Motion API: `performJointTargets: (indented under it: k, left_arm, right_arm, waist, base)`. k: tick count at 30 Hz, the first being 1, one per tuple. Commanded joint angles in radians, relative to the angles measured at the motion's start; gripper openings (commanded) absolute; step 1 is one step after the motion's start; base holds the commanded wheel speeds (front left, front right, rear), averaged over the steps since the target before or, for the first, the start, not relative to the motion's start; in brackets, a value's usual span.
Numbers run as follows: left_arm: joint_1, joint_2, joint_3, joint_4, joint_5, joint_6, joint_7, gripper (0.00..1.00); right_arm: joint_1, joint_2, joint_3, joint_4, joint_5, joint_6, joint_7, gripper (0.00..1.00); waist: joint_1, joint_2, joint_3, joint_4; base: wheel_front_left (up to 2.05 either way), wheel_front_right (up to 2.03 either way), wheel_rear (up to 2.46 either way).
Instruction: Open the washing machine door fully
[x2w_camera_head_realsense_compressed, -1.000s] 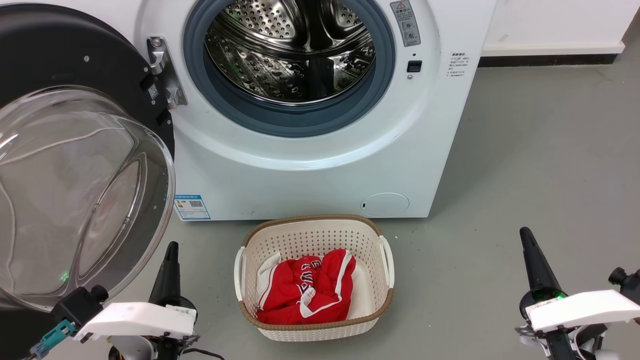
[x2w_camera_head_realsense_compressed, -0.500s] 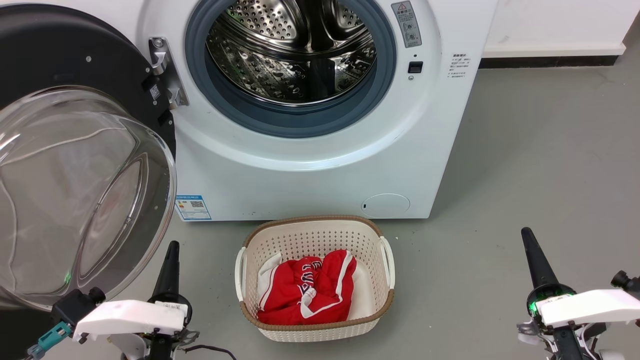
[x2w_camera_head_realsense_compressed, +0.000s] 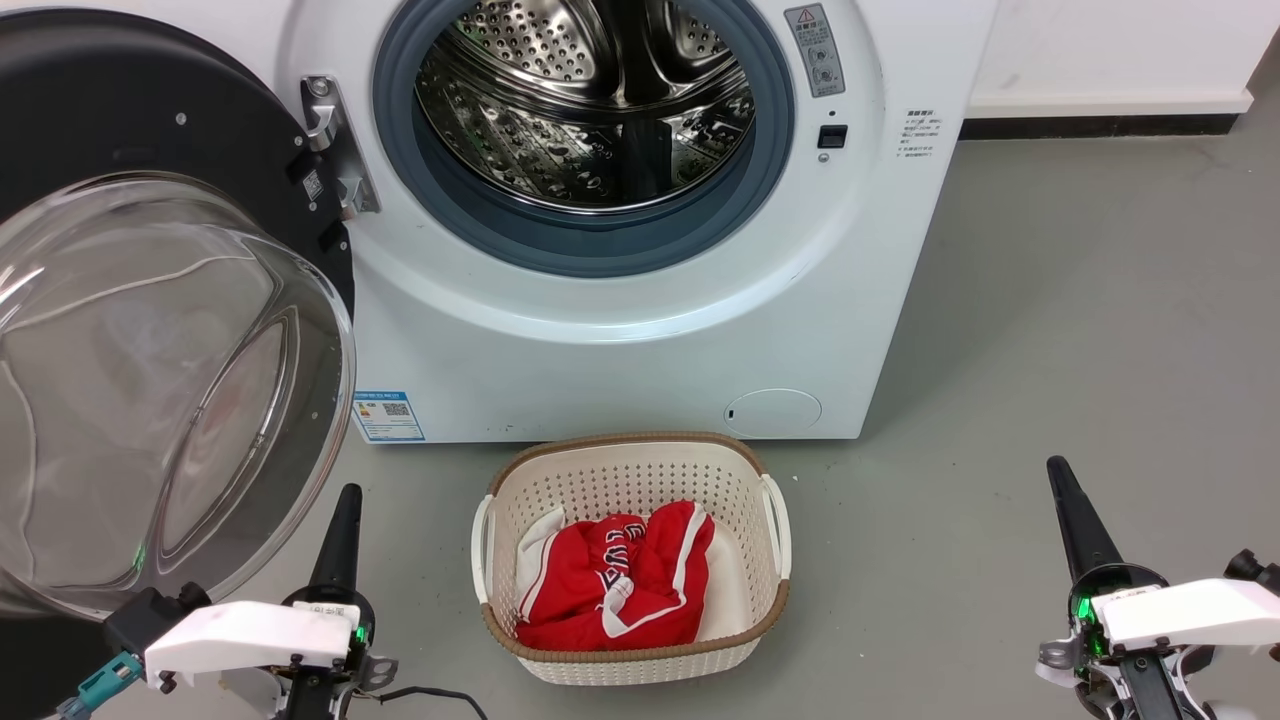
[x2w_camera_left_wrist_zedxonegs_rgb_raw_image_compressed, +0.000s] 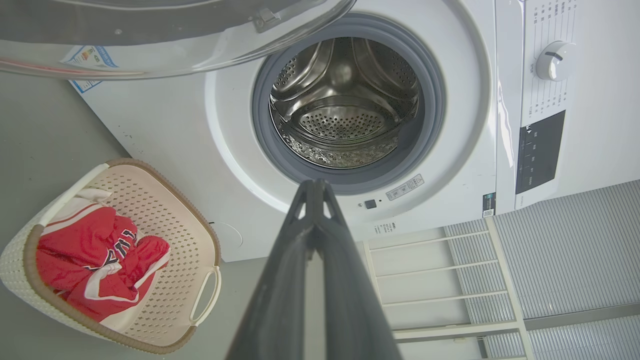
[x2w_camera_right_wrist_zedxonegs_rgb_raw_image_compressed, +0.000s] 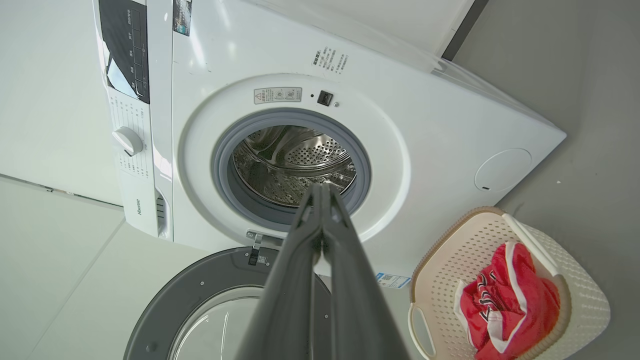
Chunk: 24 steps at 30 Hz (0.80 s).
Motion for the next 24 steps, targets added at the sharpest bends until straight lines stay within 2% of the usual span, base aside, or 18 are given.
performJointTargets:
  k: [1,24]
  left_arm:
    - [-0.025,0.001,0.006,-0.001,-0.027,-0.006,0.008,0.0]
    - [-0.036,-0.004,0.021,0.027,-0.215,-0.018,0.056,0.0]
  right_arm:
    - [-0.026,-0.005,-0.004,-0.001,0.029,0.0,0.005,0.0]
    - [-0.039,0.0,-0.023,0.031,0.214,0.0,0.041,0.0]
  waist:
    - [0.0,0.0,0.0,0.0]
    - [0.0,0.0,-0.004,0.005]
  base:
    - [0.0,0.0,0.0]
    - [0.0,0.0,0.0]
